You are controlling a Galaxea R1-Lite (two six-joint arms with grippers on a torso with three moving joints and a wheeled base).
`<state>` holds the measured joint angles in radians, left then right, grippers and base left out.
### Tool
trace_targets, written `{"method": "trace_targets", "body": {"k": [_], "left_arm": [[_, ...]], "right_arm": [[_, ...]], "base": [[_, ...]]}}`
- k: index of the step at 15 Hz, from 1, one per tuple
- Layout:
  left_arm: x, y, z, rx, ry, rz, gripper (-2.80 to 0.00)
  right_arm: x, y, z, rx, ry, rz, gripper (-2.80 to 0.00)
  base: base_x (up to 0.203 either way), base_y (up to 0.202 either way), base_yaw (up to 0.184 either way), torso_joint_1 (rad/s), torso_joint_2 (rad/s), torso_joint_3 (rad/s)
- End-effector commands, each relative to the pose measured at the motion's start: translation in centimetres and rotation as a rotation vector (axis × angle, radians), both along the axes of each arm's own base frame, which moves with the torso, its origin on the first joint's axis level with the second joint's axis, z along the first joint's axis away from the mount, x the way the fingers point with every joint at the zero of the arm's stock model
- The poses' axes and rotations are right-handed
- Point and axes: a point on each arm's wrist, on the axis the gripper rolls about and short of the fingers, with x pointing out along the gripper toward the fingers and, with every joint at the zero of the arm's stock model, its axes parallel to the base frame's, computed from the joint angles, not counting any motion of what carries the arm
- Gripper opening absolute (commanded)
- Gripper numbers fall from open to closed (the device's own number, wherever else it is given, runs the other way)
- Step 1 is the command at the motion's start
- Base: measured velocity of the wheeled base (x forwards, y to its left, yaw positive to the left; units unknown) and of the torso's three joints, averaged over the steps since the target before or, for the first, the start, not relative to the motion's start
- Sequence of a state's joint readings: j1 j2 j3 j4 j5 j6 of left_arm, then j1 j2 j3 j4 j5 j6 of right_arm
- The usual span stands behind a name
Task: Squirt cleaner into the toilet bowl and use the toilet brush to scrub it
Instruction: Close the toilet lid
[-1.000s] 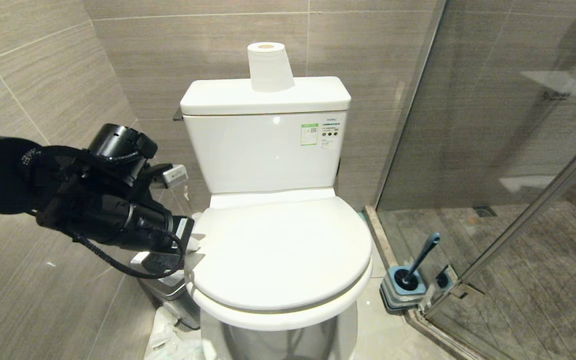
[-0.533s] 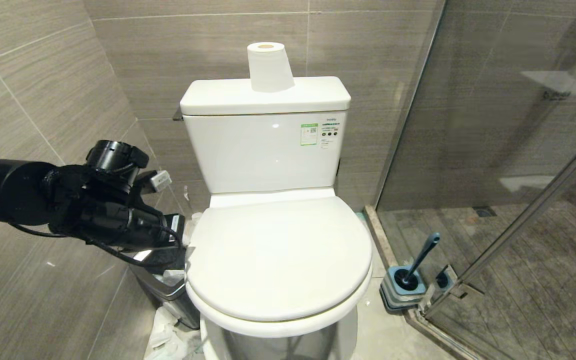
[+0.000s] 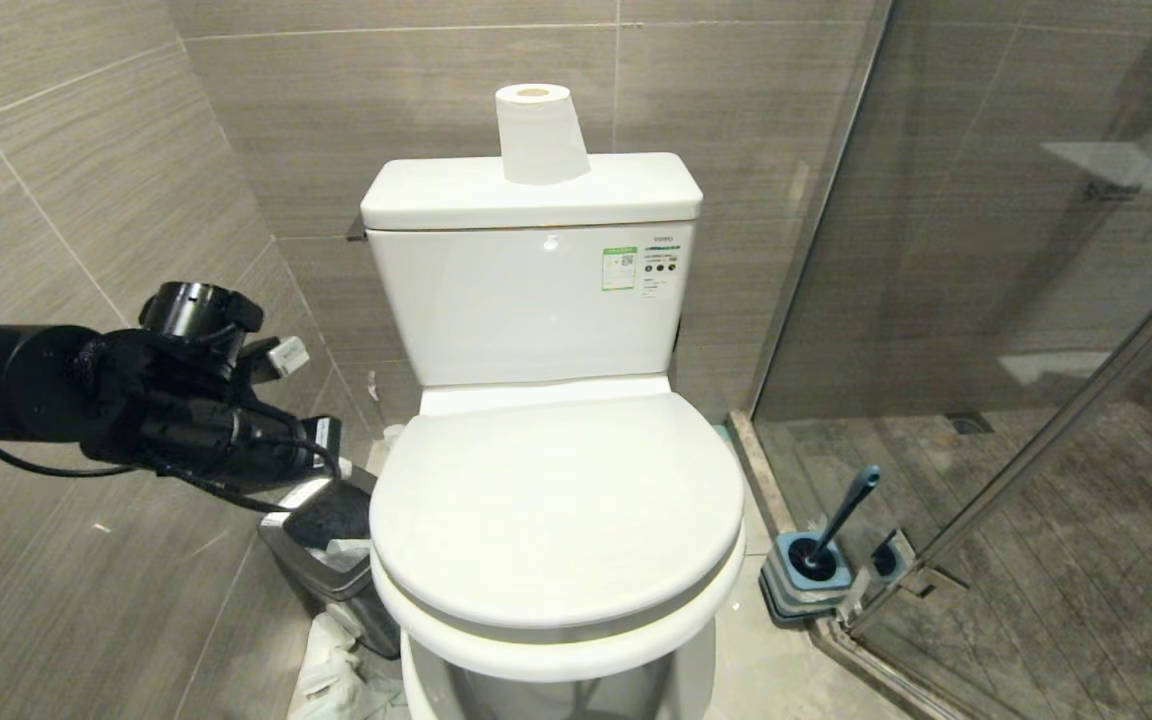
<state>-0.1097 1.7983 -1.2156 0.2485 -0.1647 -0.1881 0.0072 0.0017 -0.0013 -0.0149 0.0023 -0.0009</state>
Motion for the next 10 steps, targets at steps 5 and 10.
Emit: {"method": "trace_targets", "body": {"k": [5, 10], "left_arm": [[1.5, -0.2, 3.4, -0.006, -0.280, 0.031, -2.80], [-0.2, -1.5, 1.6, -0.126, -0.055, -0.144, -2.80]], "right_arm": [[0.0, 0.0, 0.0, -0.001, 0.001, 0.001, -2.80], [0.0, 0.0, 0.0, -0.001, 0.001, 0.001, -2.80]], "base": [[0.000, 0.000, 0.000, 0.000, 0.00, 0.000], [0.000, 0.000, 0.000, 0.000, 0.00, 0.000]]}}
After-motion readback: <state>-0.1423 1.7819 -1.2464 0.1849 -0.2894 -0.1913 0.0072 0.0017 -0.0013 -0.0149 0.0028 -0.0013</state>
